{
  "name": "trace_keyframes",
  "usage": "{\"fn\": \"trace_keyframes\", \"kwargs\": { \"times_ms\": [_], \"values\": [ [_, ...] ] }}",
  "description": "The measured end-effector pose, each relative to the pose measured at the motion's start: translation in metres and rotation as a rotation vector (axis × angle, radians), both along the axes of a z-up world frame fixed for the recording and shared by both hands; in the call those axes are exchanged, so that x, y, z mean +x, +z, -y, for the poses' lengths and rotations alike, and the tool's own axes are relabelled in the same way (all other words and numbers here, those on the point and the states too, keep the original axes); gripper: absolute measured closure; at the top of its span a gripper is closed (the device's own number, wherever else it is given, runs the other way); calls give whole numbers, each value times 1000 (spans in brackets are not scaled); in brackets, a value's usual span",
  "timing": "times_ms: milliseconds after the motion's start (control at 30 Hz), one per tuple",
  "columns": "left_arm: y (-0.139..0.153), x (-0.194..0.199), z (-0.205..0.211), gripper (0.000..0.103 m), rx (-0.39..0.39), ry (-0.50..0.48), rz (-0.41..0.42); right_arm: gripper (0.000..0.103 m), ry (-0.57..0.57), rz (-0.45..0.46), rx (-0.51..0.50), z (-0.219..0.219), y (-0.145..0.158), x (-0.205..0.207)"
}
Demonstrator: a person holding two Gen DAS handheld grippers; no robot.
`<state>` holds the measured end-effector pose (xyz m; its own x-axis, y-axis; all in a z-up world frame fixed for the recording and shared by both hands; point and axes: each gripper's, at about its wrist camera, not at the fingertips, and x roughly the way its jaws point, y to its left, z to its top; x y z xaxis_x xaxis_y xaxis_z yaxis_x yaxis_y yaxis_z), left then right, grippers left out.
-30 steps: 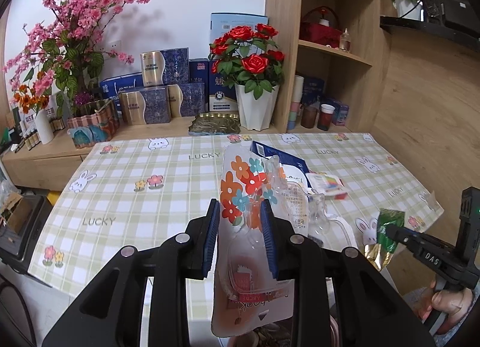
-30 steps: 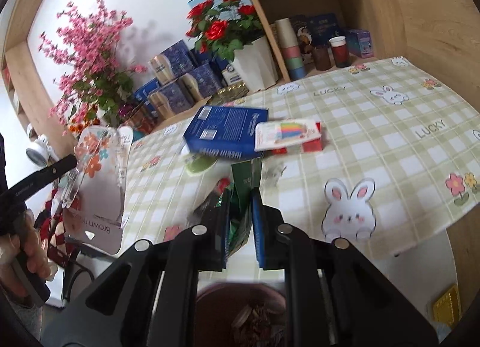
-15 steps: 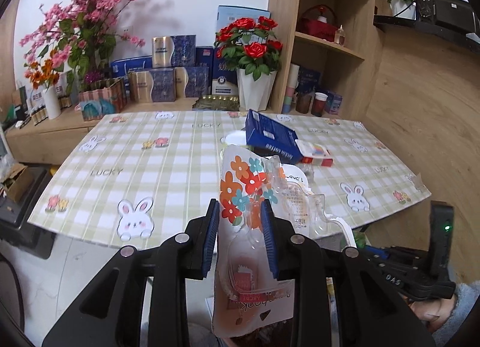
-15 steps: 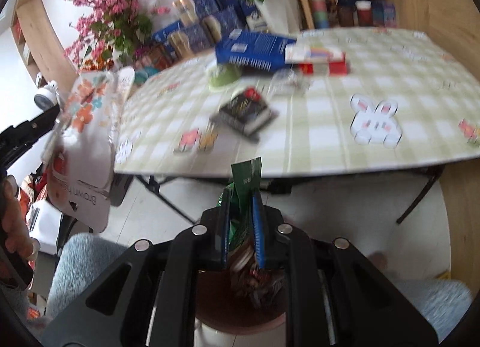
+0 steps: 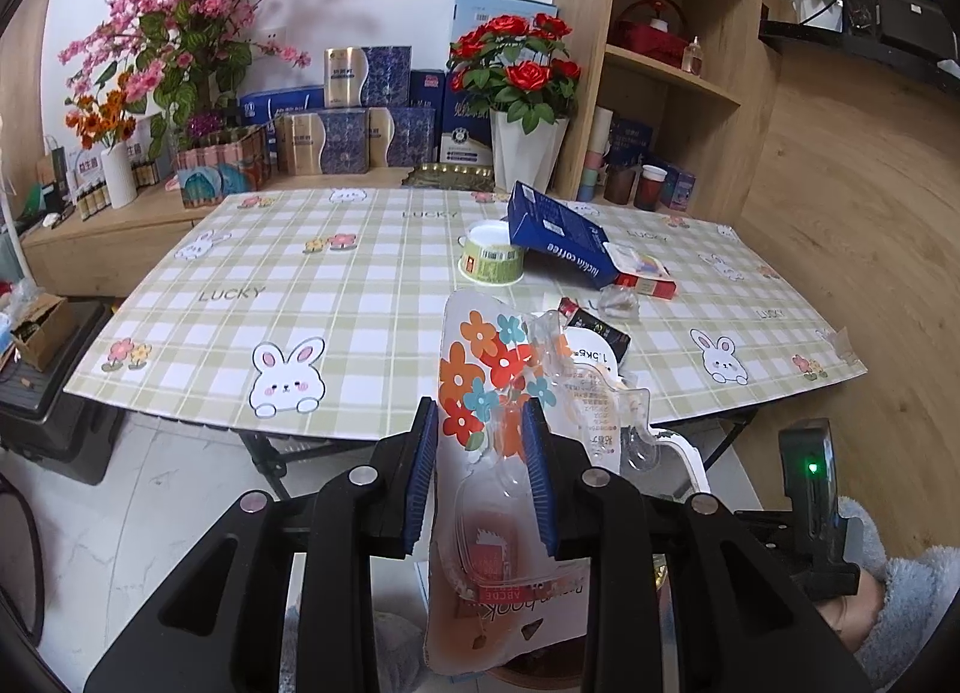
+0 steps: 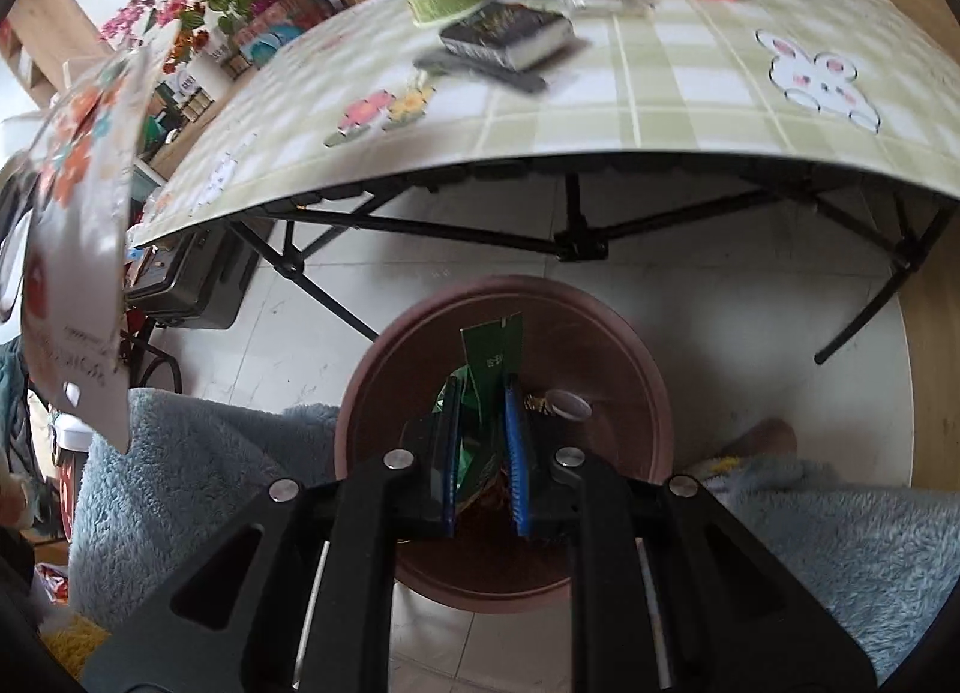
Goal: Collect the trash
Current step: 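Lower both held items over the brown bin and open both tools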
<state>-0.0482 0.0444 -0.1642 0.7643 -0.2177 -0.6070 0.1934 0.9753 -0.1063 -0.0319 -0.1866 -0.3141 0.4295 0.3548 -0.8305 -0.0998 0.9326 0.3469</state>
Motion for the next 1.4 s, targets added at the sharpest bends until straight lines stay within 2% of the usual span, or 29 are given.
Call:
{"fn": "trace_keyframes", "kwargs": {
  "times_ms": [133,200,267,333,400,500,667,733,867,1033,1167,1400],
  "values": [
    [-3,2,0,75,-4,0,-6,68,-14,32,21,3,5,2],
    [-4,2,2,75,-3,-5,-9,57,-10,51,12,2,9,4],
    [-6,3,5,74,1,-10,-12,52,-14,78,-2,2,17,5],
    [-9,4,6,74,6,-15,-18,40,-27,135,-2,6,31,1],
    [-12,5,7,74,11,-17,-27,15,-46,202,-21,10,46,-3],
    [-17,7,8,74,16,-21,-41,6,-63,298,-55,16,69,-9],
    [-27,8,16,74,32,-39,-64,6,-89,447,-132,29,103,-14],
    [-31,9,19,74,42,-51,-74,6,-87,480,-141,33,114,-14],
    [-44,13,28,73,76,-84,-115,6,-118,480,-185,43,127,-10],
    [-72,22,39,73,120,-109,-214,6,-170,469,-122,61,132,-9],
    [-96,32,50,72,145,-135,-310,6,-169,459,-82,68,131,-9],
    [-127,48,77,72,200,-191,-389,6,-210,474,-95,80,133,-12]
  ]
}}
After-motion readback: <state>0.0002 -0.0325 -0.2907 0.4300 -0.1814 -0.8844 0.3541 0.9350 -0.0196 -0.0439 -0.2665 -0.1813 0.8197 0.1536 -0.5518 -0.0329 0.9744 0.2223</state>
